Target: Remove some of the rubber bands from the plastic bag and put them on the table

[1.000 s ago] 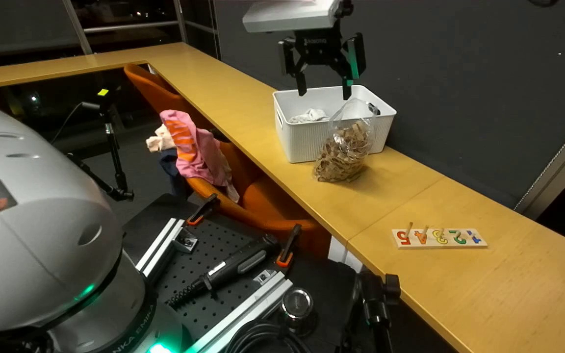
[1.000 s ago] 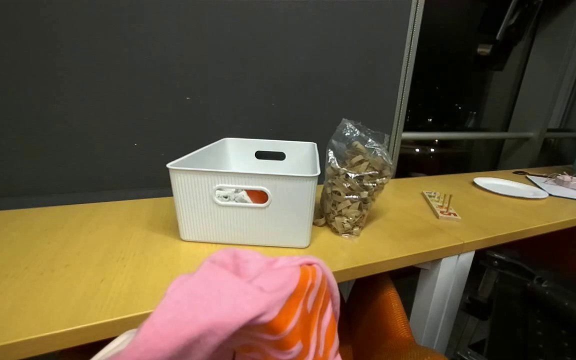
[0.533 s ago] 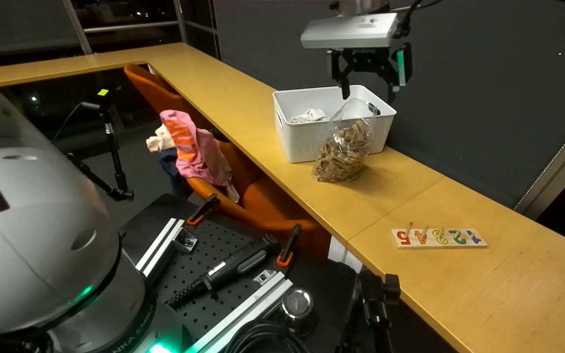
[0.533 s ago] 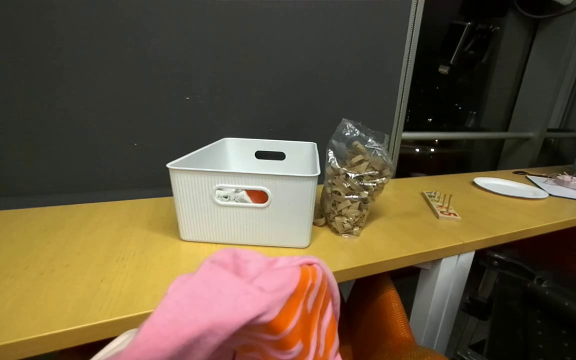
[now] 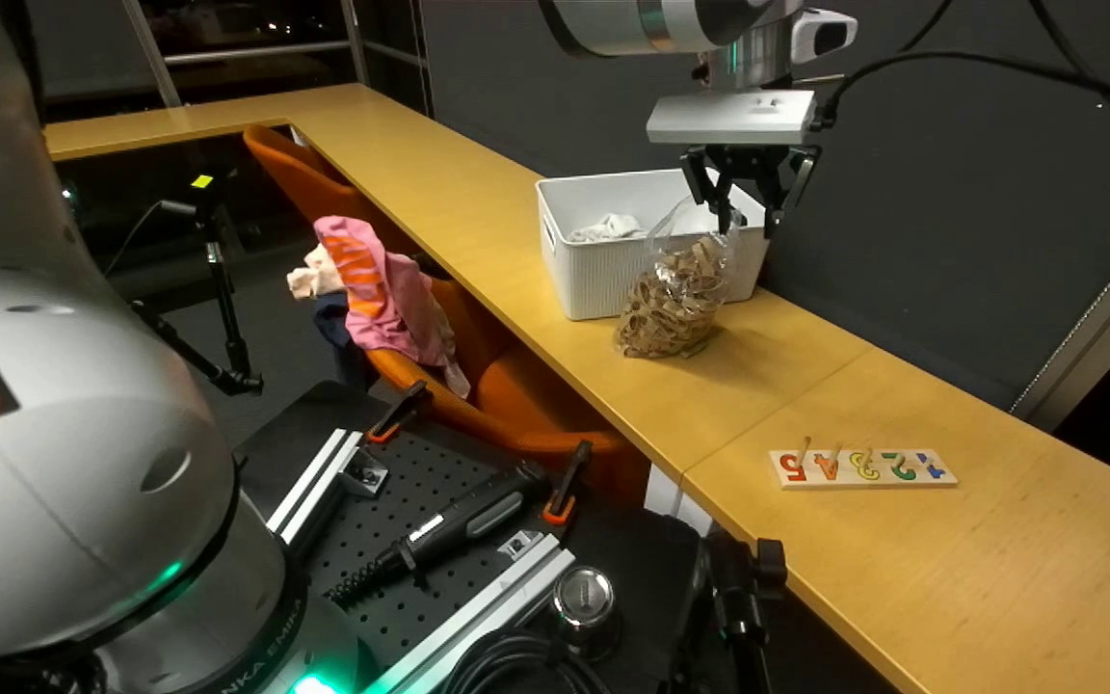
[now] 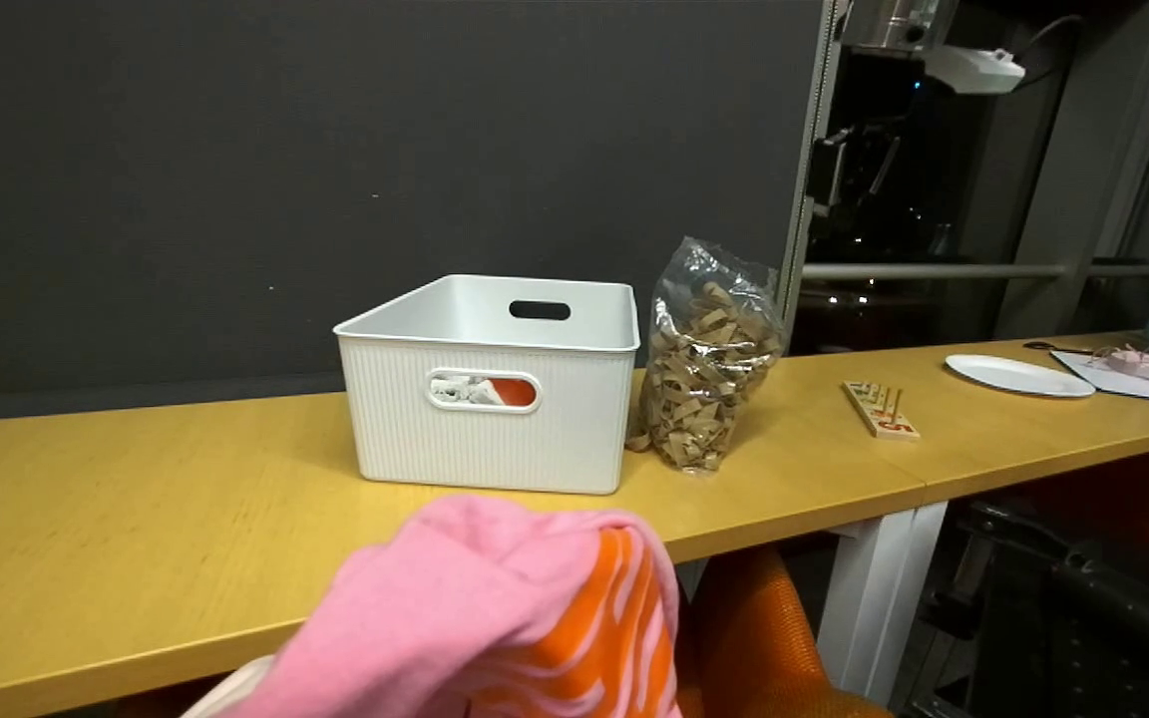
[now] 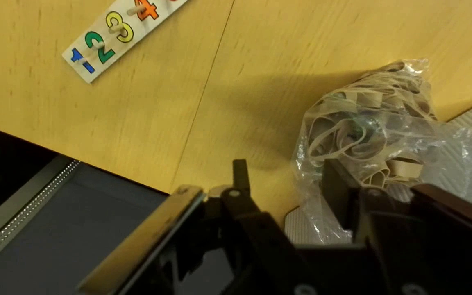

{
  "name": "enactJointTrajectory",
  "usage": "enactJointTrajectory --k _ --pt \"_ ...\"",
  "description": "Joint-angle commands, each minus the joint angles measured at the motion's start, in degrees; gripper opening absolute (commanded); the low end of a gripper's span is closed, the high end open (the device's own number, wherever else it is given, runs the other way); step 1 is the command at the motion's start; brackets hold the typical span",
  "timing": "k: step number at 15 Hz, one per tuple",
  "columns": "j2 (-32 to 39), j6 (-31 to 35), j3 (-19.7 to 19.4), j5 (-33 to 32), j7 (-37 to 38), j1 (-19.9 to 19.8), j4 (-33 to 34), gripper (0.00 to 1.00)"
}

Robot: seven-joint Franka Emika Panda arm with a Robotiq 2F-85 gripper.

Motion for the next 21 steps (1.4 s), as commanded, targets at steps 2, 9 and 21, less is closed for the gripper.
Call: enactJointTrajectory --k 2,9,21 --pt "4.2 4.1 1.3 -0.2 -1.6 0.8 3.2 0.14" --pt "8.6 11.3 4.2 0.8 -6.8 1.5 3.9 0.00" --pt "16.1 9.9 7.7 4.9 -17.2 -1.0 8.2 0.26"
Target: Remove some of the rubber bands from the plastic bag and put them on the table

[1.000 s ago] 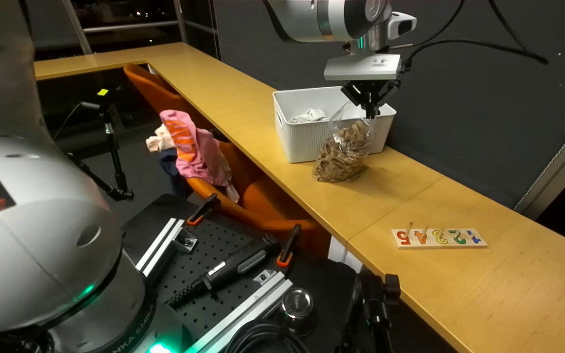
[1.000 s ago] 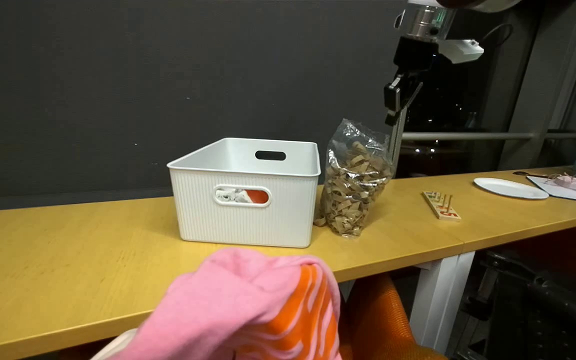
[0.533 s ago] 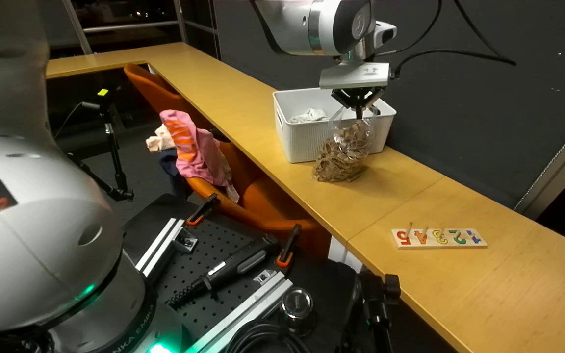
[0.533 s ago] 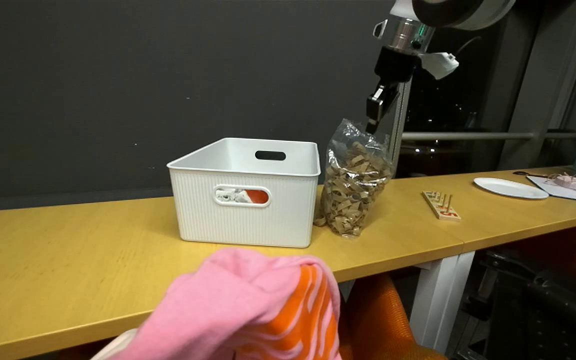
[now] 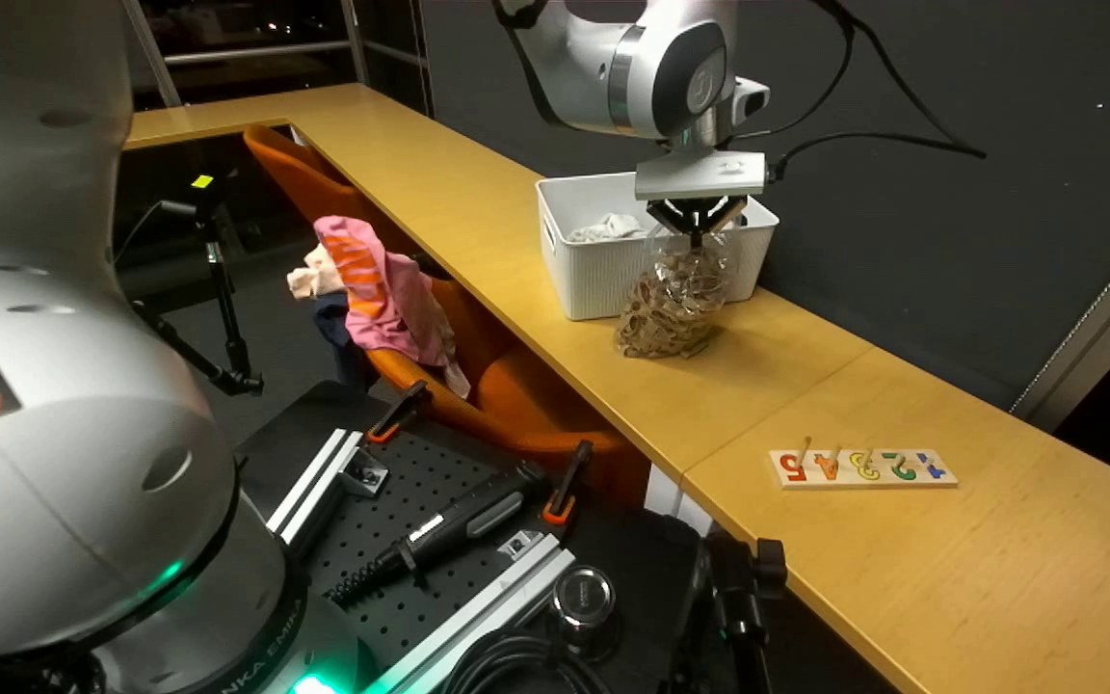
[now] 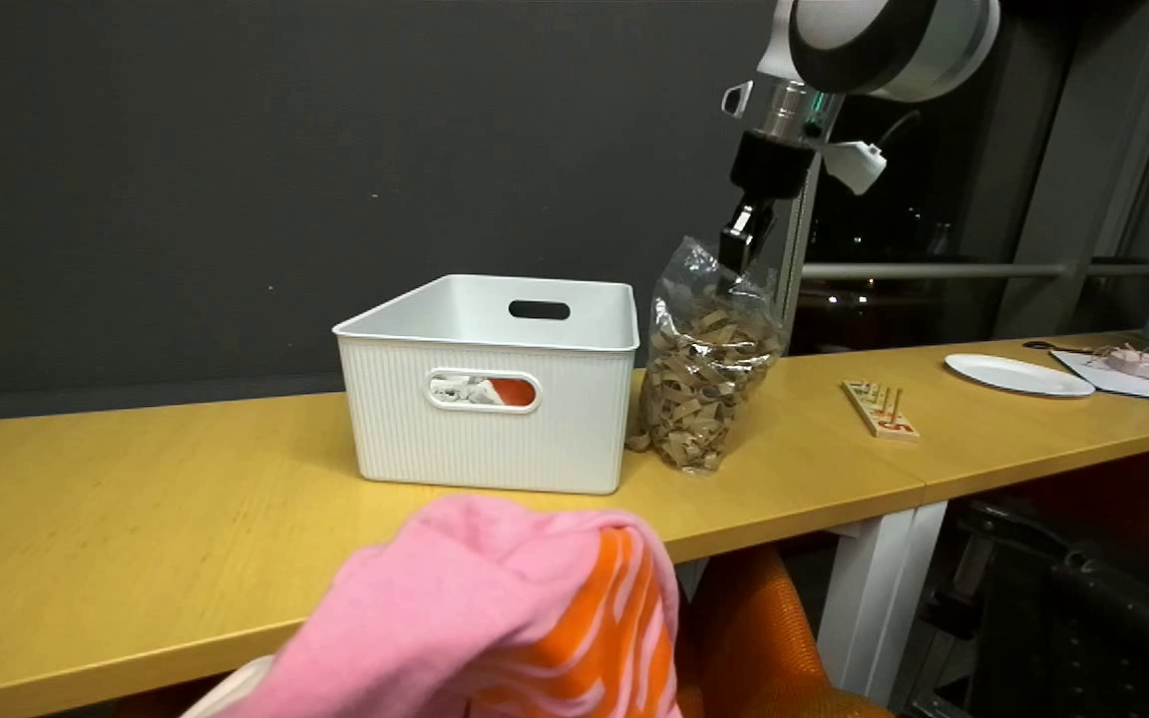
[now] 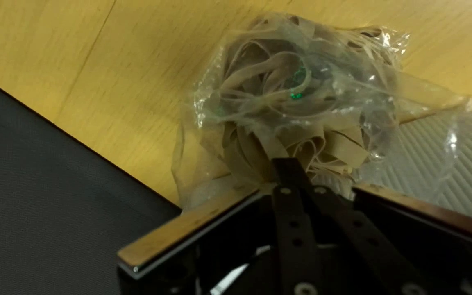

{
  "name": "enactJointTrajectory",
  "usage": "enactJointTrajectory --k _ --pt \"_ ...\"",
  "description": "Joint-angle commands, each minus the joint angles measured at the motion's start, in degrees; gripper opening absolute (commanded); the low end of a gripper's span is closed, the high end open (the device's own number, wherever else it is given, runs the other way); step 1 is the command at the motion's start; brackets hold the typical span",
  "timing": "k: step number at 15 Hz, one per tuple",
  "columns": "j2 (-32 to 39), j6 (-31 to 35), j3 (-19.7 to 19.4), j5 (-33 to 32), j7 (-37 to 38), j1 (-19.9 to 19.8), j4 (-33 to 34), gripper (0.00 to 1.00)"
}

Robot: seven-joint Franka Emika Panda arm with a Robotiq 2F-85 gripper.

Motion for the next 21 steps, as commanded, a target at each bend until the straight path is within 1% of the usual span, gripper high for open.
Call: enactJointTrajectory --k 1,8,10,11,12,13,14,15,16,19,21 --pt "2.4 -1.3 0.9 0.1 -2.2 -1.3 2.3 0.27" --pt "4.9 -3.3 0.8 -0.9 -2.0 -1.3 3.9 0.76" --pt "5.8 -4.4 -0.1 -2.4 -0.9 -0.5 4.4 0.91" --pt "6.3 -5.2 -0.4 -3.1 -0.6 -0.2 4.8 0.91" --pt "6.7 -6.1 -0.4 -3.5 -0.7 -0.2 5.3 0.89" --pt "7.1 -6.7 -0.5 -4.1 -0.5 -0.1 5.7 0.91" --pt "7.4 -7.3 -0.6 -4.7 -0.4 -0.1 6.1 0.85" --pt "7.7 -7.5 -0.5 -4.8 -0.4 -0.2 6.5 0.76" --pt "7.9 -7.8 -0.5 -4.9 -0.4 -0.2 6.8 0.64" --pt "8.2 -7.6 -0.3 -4.9 -0.5 -0.4 7.5 0.40" --pt "8.2 -7.5 -0.2 -4.9 -0.4 -0.4 7.8 0.27"
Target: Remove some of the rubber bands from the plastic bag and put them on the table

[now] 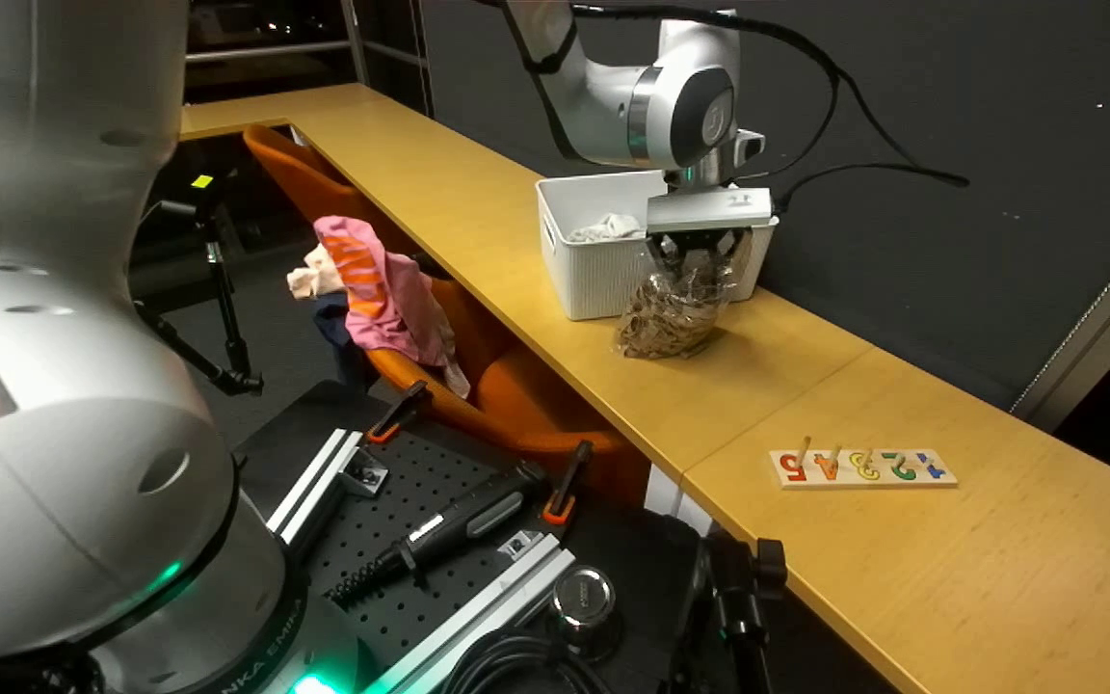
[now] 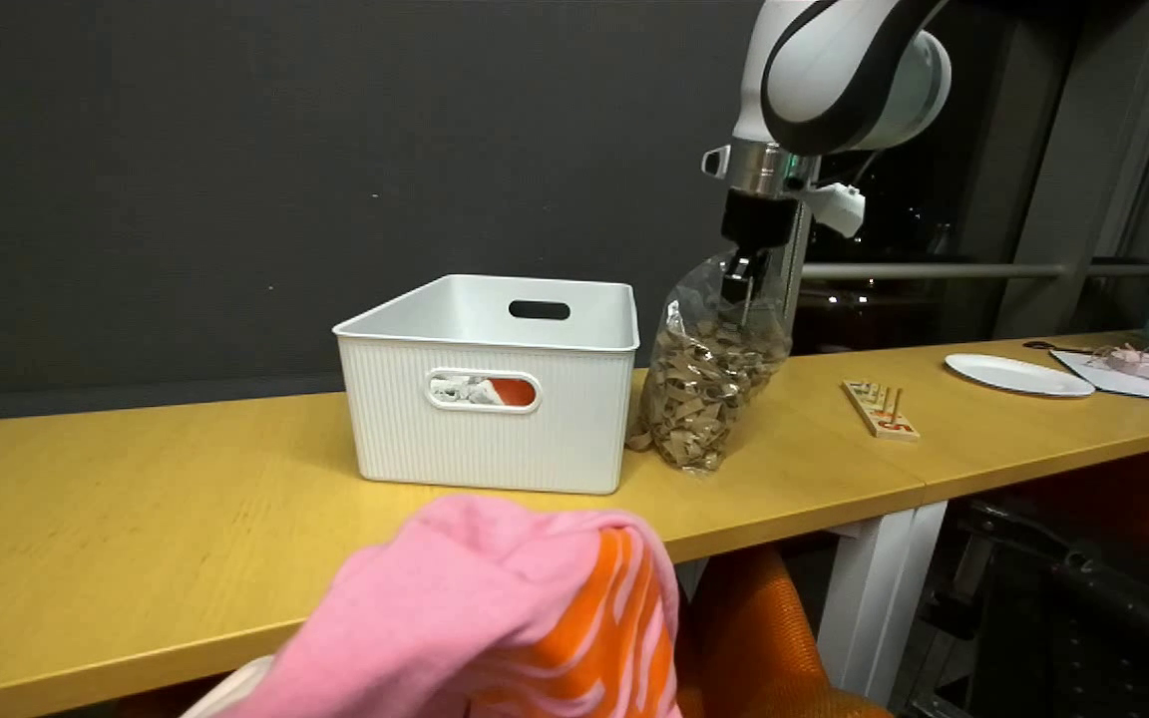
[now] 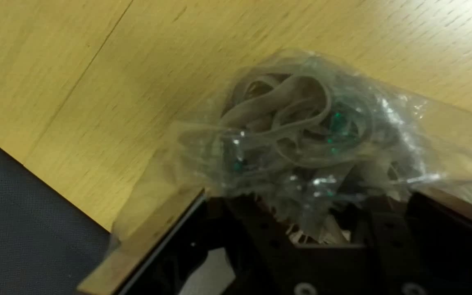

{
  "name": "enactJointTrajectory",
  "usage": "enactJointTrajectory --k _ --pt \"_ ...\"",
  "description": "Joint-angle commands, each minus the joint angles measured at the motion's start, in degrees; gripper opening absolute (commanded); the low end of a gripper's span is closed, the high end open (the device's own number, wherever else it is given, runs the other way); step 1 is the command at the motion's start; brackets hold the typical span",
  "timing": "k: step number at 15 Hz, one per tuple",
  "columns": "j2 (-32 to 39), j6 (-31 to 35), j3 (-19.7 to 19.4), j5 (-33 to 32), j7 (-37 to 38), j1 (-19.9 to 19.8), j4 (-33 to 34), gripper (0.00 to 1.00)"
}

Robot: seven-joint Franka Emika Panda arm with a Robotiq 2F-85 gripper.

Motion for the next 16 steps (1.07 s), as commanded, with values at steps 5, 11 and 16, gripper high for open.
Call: enactJointTrajectory --k 5,11,16 --pt "-0.6 -1.5 0.7 0.7 -0.2 -0.7 1.7 0.00" --pt "-7.2 -1.5 0.8 1.5 -0.1 -0.8 -1.5 0.02" --pt "-16.9 -4.6 1.1 5.4 -0.8 -0.7 -5.3 0.02"
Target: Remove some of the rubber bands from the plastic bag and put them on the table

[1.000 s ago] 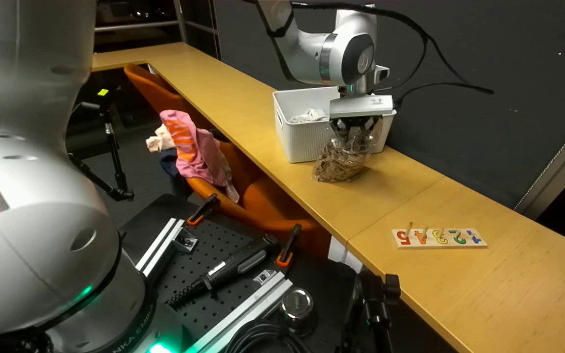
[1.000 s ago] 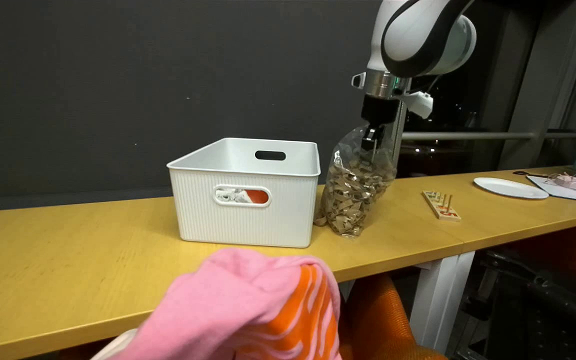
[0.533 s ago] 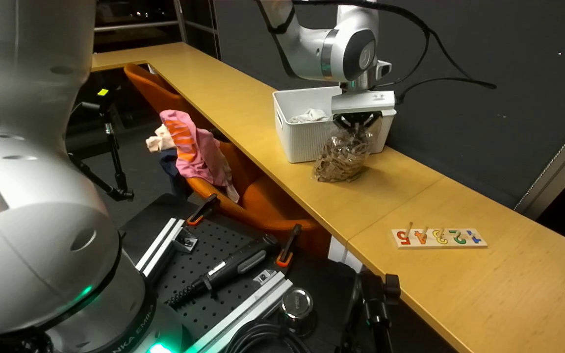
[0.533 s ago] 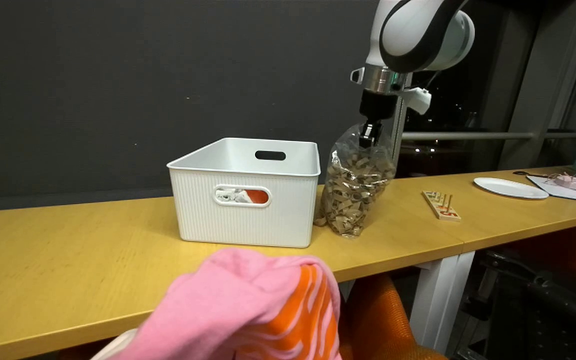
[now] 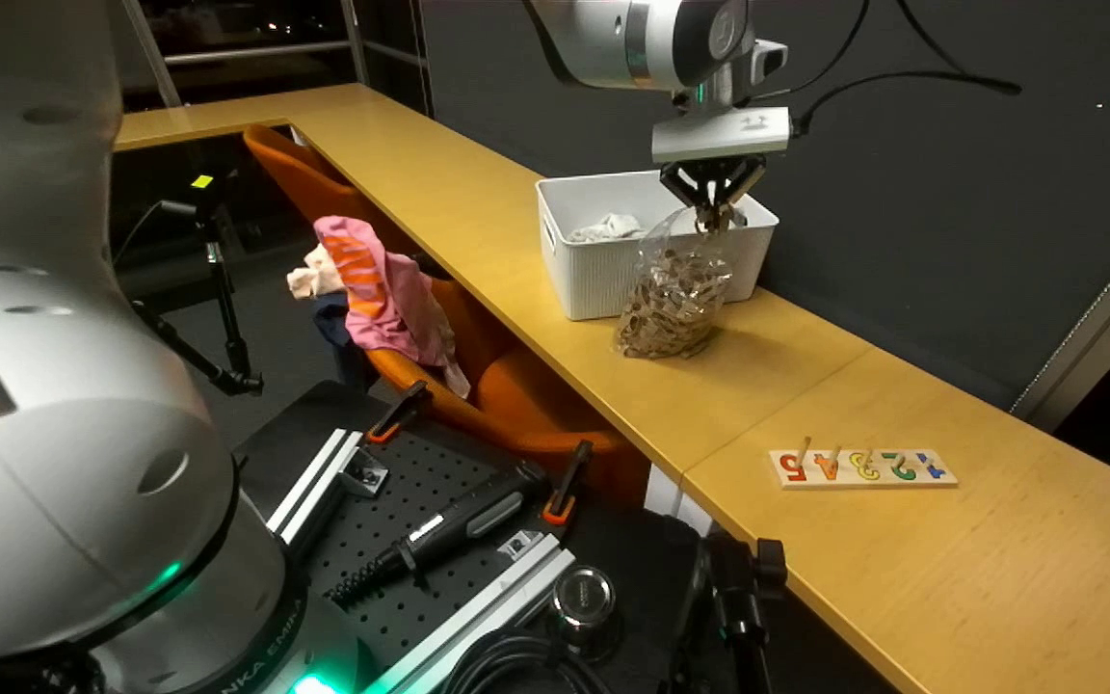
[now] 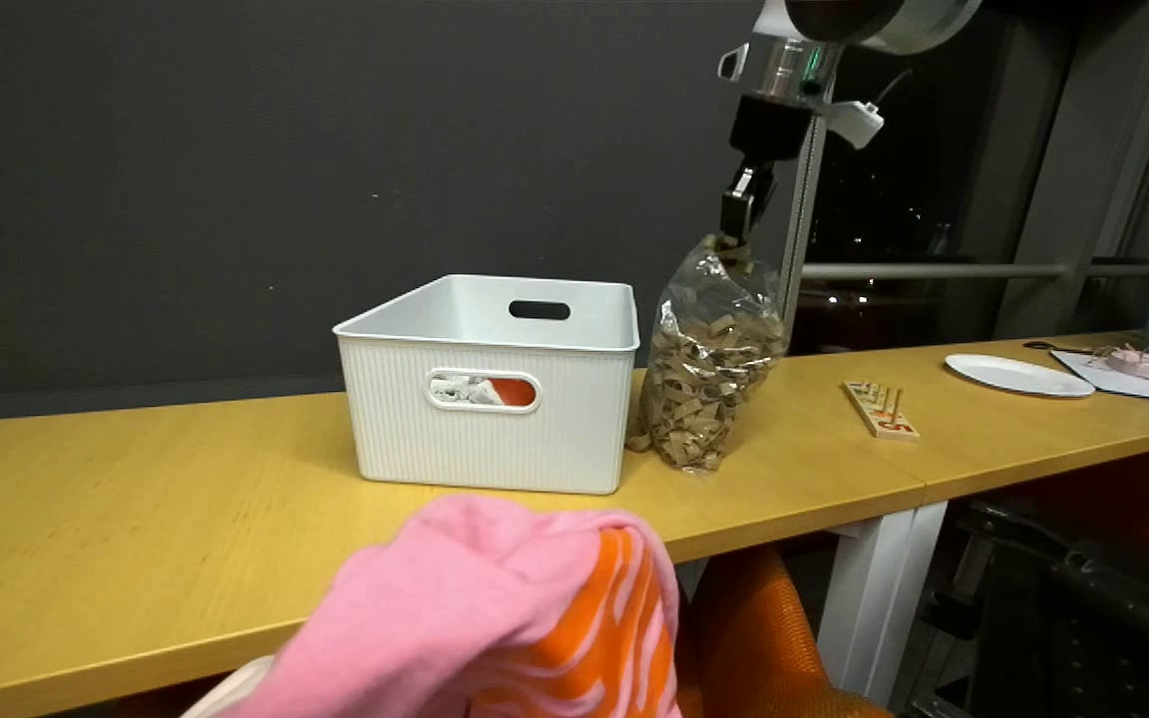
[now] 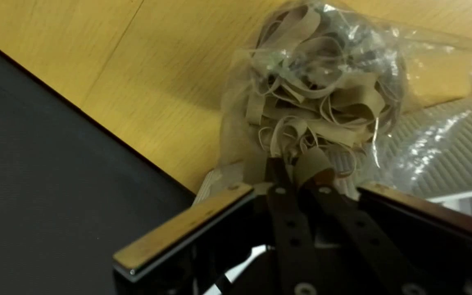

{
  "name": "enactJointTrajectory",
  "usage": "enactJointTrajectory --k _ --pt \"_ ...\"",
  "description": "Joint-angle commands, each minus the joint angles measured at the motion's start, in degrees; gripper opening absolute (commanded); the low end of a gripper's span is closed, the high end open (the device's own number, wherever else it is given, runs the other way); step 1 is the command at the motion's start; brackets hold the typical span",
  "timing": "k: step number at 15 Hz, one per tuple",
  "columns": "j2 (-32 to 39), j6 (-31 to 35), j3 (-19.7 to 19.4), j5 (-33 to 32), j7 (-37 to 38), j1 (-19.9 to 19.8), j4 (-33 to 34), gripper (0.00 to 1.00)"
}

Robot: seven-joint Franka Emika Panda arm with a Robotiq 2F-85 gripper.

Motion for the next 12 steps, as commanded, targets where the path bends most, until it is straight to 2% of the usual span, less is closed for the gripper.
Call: enactJointTrajectory --k 1,7,12 --pt "-9.3 -4.6 0.7 3.9 -0.7 -0.4 -4.8 0.02" --pt "-19.8 -14.8 -2.6 4.8 4.3 0.3 -7.7 0.02" --pt "-19.1 -15.5 -7.1 4.9 4.1 -1.0 -7.4 0.02"
